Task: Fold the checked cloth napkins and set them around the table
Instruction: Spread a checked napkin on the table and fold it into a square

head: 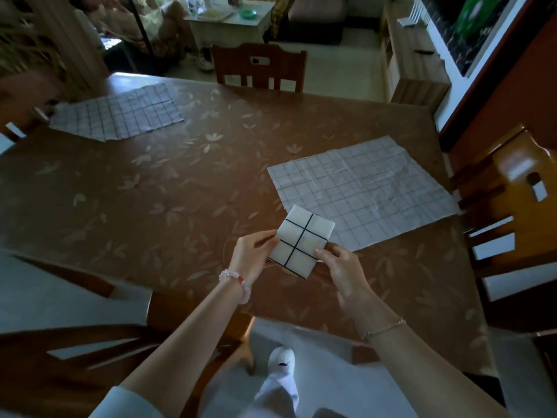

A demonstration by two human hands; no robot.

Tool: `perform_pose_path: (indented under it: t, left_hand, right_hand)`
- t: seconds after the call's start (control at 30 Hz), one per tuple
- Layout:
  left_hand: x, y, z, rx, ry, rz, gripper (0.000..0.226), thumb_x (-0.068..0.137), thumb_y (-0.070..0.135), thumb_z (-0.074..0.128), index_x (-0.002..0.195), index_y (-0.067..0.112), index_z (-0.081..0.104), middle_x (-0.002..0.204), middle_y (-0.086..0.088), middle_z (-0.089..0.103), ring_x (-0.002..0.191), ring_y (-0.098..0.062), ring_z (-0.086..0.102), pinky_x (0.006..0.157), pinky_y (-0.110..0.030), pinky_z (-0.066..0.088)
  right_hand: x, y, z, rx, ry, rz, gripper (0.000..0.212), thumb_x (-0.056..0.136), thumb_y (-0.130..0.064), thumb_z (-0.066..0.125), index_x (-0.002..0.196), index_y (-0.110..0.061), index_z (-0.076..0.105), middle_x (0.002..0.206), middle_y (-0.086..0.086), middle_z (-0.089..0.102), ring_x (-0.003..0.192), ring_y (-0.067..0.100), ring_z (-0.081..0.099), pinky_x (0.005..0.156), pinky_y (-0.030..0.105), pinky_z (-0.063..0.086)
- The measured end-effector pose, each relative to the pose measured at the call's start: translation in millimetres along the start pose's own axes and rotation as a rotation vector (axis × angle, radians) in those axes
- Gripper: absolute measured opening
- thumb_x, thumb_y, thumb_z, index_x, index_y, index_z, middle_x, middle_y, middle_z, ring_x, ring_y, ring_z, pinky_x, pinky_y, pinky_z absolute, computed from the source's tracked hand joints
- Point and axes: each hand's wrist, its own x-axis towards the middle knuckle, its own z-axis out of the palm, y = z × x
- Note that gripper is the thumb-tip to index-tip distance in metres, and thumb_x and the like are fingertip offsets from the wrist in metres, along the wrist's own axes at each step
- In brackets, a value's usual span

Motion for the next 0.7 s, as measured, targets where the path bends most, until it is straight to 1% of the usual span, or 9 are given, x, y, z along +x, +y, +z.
perform_pose_path:
  t: [0.03,0.13,0.17,0.3,0.37,0.43,0.53,0.67,0.7]
  left_hand:
    - [-8,0,-2,-0.014,0.033,-0.005,0.022,0.090,0.009,0.057,0.110,0.005,0.064,0.098,-0.006,0.064,0.087,-0.013,0.062,0.067,-0.025,0.057]
    - [-38,0,-6,-0.120,0.116,-0.066,0.010,0.089,0.012,0.059,0.096,0.013,0.066,0.102,-0.008,0.064,0.094,-0.019,0.061,0.072,-0.029,0.056]
    - [-49,0,-8,-0.151,0.133,-0.084,0.009,0.089,0.013,0.059,0.093,0.015,0.066,0.103,-0.008,0.064,0.097,-0.021,0.060,0.073,-0.030,0.056]
    - [-90,-3,-22,-0.204,0.175,-0.106,0.010,0.089,0.012,0.059,0.090,0.016,0.067,0.106,-0.011,0.064,0.100,-0.024,0.060,0.080,-0.035,0.055]
    - [-107,-3,-33,-0.209,0.192,-0.087,0.011,0.089,0.010,0.058,0.092,0.014,0.068,0.105,-0.011,0.064,0.100,-0.024,0.060,0.082,-0.036,0.055]
    - [-122,-3,-46,-0.224,0.207,-0.064,0.013,0.088,0.009,0.059,0.097,0.009,0.067,0.103,-0.011,0.064,0.097,-0.023,0.060,0.079,-0.035,0.055]
    - [-141,-5,-70,-0.253,0.246,-0.036,0.014,0.087,0.007,0.060,0.099,0.005,0.066,0.101,-0.012,0.065,0.092,-0.021,0.061,0.074,-0.032,0.056]
    - [-157,-8,-108,-0.253,0.293,0.011,0.014,0.086,0.006,0.061,0.099,0.004,0.065,0.088,-0.006,0.064,0.081,-0.014,0.061,0.069,-0.029,0.056]
    - [-160,-9,-121,-0.253,0.302,0.025,0.014,0.086,0.006,0.061,0.099,0.003,0.064,0.086,-0.006,0.064,0.079,-0.013,0.061,0.067,-0.028,0.056]
  right_hand:
    - [-7,-1,0,-0.008,-0.023,-0.015,0.012,0.090,-0.008,0.057,0.100,-0.007,0.064,0.095,0.014,0.069,0.083,0.026,0.068,0.070,0.038,0.058]
    - [-27,2,0,-0.038,-0.066,-0.044,0.018,0.089,-0.009,0.057,0.105,-0.005,0.064,0.097,0.012,0.069,0.088,0.025,0.068,0.075,0.039,0.057]
    - [-36,3,0,-0.041,-0.076,-0.054,0.017,0.089,-0.009,0.057,0.104,-0.006,0.065,0.097,0.012,0.069,0.087,0.025,0.067,0.073,0.037,0.057]
    - [-69,11,8,-0.032,-0.116,-0.065,0.017,0.090,-0.008,0.057,0.105,-0.008,0.065,0.089,0.009,0.069,0.077,0.020,0.068,0.060,0.029,0.055]
    - [-84,14,14,-0.032,-0.159,-0.073,0.017,0.090,-0.008,0.057,0.105,-0.008,0.064,0.089,0.008,0.070,0.075,0.018,0.069,0.058,0.027,0.055]
    - [-97,16,23,-0.051,-0.207,-0.085,0.019,0.089,-0.008,0.057,0.107,-0.007,0.064,0.092,0.009,0.070,0.077,0.018,0.070,0.061,0.028,0.056]
    - [-116,22,43,-0.046,-0.240,-0.107,0.017,0.089,-0.009,0.058,0.105,-0.009,0.062,0.090,0.006,0.071,0.073,0.015,0.070,0.058,0.024,0.055]
    - [-135,29,78,-0.080,-0.269,-0.142,0.018,0.090,-0.011,0.057,0.107,-0.009,0.060,0.095,0.007,0.070,0.080,0.017,0.069,0.062,0.024,0.055]
    - [-140,33,91,-0.087,-0.278,-0.147,0.017,0.090,-0.010,0.057,0.106,-0.009,0.060,0.095,0.007,0.069,0.079,0.016,0.069,0.061,0.022,0.055]
